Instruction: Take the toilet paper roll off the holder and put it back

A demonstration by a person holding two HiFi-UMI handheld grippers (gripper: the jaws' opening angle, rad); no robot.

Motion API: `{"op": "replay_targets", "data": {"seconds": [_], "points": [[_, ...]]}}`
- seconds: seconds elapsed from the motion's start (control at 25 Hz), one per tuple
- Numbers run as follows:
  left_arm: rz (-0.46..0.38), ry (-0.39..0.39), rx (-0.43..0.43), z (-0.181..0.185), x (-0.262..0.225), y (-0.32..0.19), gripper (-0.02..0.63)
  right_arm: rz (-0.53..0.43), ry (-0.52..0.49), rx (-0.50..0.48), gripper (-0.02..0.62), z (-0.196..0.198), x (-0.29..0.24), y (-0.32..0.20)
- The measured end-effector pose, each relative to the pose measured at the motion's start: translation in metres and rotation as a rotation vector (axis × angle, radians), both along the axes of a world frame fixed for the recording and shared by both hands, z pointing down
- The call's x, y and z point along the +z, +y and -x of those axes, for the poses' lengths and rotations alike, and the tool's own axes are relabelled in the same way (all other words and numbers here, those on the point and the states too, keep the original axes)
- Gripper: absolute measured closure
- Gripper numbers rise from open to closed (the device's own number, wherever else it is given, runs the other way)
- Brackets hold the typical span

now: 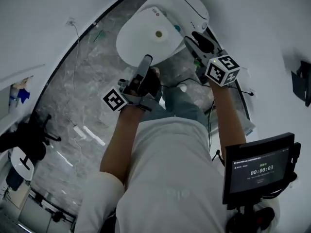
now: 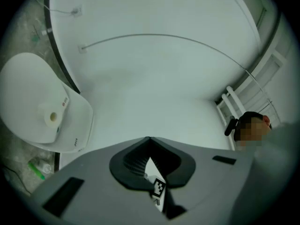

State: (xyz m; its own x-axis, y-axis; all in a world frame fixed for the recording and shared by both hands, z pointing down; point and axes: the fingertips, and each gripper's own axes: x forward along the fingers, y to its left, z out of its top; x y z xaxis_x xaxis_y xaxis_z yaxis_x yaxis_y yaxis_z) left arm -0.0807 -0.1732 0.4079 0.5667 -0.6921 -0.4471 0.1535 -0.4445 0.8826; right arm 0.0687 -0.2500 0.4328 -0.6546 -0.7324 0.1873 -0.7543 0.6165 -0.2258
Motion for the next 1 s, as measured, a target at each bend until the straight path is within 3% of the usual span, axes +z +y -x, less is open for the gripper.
{"op": "replay_targets", "data": {"seconds": [0.16,0.28,0.4,0.48,0.6,0.8,0.88,1.0], "points": [[-0.064,-0.023,0.113,-0.098,-0.060,0.029,0.600,-0.060,0.401,0.071,0.441,-0.105,-0.015,0.005],[-0.169,-0.046,0.329,-0.160,-0.131,0.028,0.600,-0.081,0.634,0.238,0.410,-0.191,-0.058,0.002],[-0.170,-0.050,0.367,-0.170,-0.136,0.026,0.600,0.000,0.838,0.224,0.373,-0.221,-0.041,-0.014],[-0.141,-0.039,0.336,-0.162,-0.111,0.018,0.600,0.054,0.914,0.194,0.373,-0.225,-0.007,-0.035],[-0.124,-0.026,0.310,-0.156,-0.081,0.008,0.600,0.124,0.946,0.185,0.373,-0.230,0.034,-0.058],[-0.126,-0.006,0.302,-0.156,-0.088,0.011,0.600,0.232,1.034,0.203,0.373,-0.246,0.054,-0.070],[-0.128,-0.005,0.301,-0.156,-0.093,0.012,0.600,0.232,1.084,0.214,0.373,-0.250,0.055,-0.076],[-0.125,-0.009,0.300,-0.156,-0.096,0.012,0.600,0.213,1.247,0.255,0.376,-0.260,0.056,-0.083]]}}
